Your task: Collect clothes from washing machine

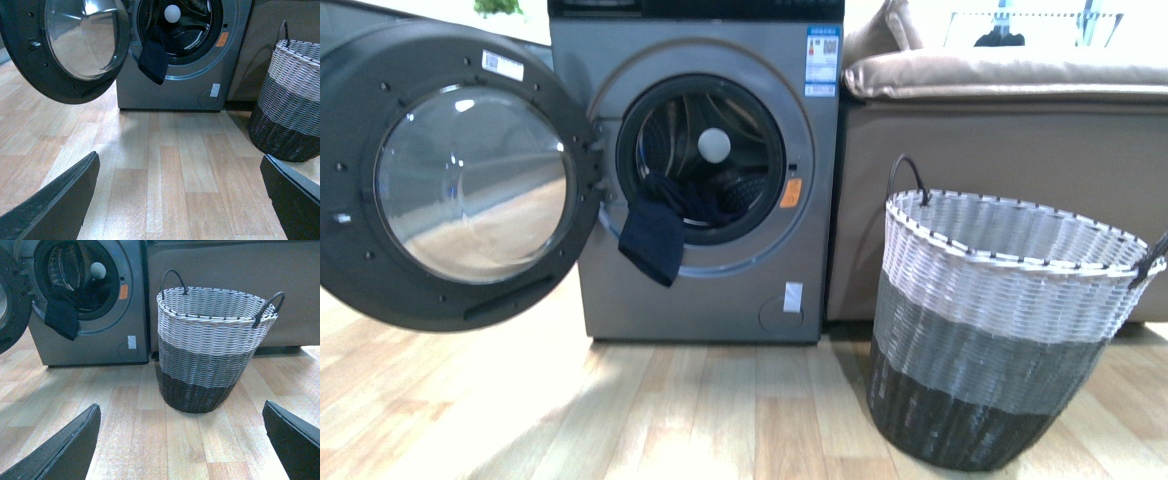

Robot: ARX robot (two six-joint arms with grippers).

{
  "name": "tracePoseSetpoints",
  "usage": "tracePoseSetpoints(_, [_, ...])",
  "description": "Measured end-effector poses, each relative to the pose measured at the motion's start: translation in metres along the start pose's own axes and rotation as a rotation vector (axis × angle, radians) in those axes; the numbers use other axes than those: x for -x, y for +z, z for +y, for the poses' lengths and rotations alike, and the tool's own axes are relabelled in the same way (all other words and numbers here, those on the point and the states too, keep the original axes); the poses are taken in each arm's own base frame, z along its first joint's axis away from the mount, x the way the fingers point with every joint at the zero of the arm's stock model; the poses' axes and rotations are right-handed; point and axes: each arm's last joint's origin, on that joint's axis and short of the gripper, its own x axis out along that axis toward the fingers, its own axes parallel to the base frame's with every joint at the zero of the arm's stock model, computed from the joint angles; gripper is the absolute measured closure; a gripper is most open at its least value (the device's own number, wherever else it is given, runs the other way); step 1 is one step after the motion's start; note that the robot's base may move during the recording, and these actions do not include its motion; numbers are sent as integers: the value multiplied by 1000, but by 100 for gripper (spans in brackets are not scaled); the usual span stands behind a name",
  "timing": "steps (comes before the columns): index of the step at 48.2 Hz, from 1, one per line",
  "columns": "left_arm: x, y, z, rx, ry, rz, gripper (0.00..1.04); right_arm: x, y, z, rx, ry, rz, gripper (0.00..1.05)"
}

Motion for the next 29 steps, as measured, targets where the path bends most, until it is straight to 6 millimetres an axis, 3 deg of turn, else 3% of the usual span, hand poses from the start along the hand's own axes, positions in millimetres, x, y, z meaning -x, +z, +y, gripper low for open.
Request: tracePoseSetpoints(29, [0, 0, 0, 0, 0, 0, 6, 0, 0, 0, 0, 0, 0, 8])
